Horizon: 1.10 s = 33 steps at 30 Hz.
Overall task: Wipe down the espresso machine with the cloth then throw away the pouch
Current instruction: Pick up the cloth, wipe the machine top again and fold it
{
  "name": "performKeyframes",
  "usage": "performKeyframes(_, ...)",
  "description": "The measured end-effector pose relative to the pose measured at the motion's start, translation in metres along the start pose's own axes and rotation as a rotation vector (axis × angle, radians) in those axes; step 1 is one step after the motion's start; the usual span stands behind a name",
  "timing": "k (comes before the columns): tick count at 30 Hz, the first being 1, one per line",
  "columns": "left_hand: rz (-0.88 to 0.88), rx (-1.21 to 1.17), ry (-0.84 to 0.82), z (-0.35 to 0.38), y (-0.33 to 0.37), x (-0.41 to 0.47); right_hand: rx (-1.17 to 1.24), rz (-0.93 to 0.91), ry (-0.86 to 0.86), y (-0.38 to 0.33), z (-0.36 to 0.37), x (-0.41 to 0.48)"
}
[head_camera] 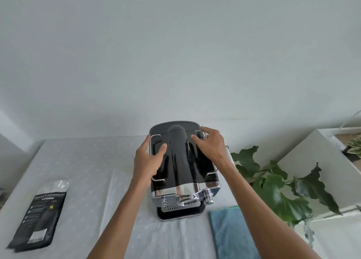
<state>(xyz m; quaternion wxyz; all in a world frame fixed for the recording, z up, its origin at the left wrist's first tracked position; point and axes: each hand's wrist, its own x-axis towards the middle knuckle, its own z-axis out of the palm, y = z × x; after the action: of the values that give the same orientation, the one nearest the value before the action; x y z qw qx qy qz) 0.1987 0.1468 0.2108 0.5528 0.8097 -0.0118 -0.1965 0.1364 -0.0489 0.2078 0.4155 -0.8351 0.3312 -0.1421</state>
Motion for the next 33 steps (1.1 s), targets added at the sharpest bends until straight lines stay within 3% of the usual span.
performKeyframes(6, 0.033, 0.063, 0.039, 0.008, 0.0, -0.004, -0.033, -0.069, -0.003, 0.016, -0.002, 0.005)
performKeyframes(9, 0.171, 0.433, 0.095, 0.008, -0.002, -0.009, -0.077, -0.133, -0.012, 0.023, -0.011, 0.006)
performKeyframes(11, 0.332, 0.72, 0.235, 0.01, -0.008, -0.017, -0.126, -0.202, 0.035, 0.041, -0.023, -0.001)
performKeyframes(13, 0.443, 0.835, 0.355, 0.01, -0.016, -0.028, -0.194, -0.254, 0.081, 0.078, -0.036, -0.016)
performKeyframes(16, 0.6, 0.809, 0.502, 0.011, -0.042, -0.049, -0.316, -0.263, 0.074, 0.154, -0.049, -0.05)
performKeyframes(19, 0.581, 0.681, 0.562, 0.031, -0.087, -0.09, -0.484, -0.224, -0.057, 0.222, -0.052, -0.082)
performKeyframes(22, 0.51, 0.722, 0.469, 0.068, -0.139, -0.142, -0.589, -0.151, -0.197, 0.268, -0.047, -0.109)
performKeyframes(26, 0.415, 0.821, 0.23, 0.119, -0.197, -0.181, -0.613, -0.158, -0.225, 0.297, -0.041, -0.129)
performKeyframes(33, 0.553, 0.934, -0.233, 0.205, -0.236, -0.152, -0.653, -0.168, -0.329, 0.329, -0.028, -0.138)
